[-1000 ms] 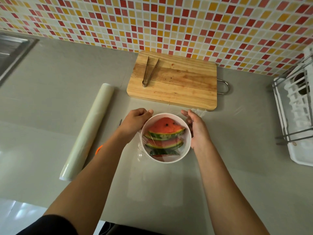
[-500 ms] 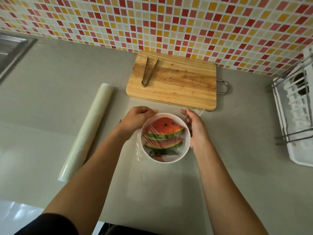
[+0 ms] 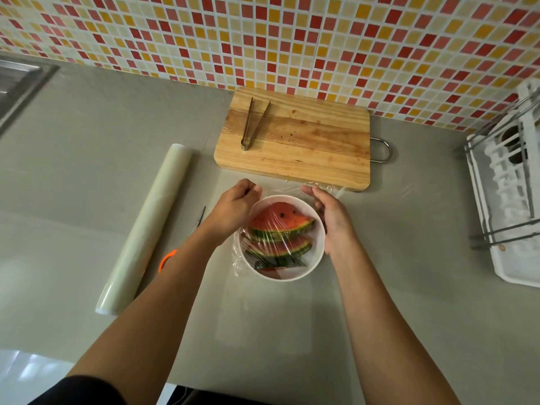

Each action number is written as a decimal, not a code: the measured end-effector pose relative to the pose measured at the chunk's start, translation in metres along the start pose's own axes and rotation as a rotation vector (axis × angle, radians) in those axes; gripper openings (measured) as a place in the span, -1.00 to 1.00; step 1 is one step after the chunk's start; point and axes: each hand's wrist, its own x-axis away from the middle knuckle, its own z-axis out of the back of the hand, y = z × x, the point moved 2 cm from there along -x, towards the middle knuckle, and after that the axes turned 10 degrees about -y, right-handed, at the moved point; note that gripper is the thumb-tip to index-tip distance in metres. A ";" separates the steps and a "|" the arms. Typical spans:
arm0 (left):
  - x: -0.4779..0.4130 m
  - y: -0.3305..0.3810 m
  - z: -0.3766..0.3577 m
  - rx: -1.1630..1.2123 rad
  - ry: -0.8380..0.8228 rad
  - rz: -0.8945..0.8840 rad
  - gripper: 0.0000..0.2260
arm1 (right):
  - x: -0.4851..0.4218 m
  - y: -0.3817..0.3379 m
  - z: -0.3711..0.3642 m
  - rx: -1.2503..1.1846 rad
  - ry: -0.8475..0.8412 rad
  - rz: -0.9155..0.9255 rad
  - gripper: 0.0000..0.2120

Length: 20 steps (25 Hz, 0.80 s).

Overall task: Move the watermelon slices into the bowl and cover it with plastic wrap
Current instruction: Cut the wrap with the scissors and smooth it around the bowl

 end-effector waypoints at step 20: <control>-0.001 -0.007 0.019 0.003 -0.051 0.011 -0.69 | -0.006 0.000 0.006 -0.014 0.056 -0.050 -0.75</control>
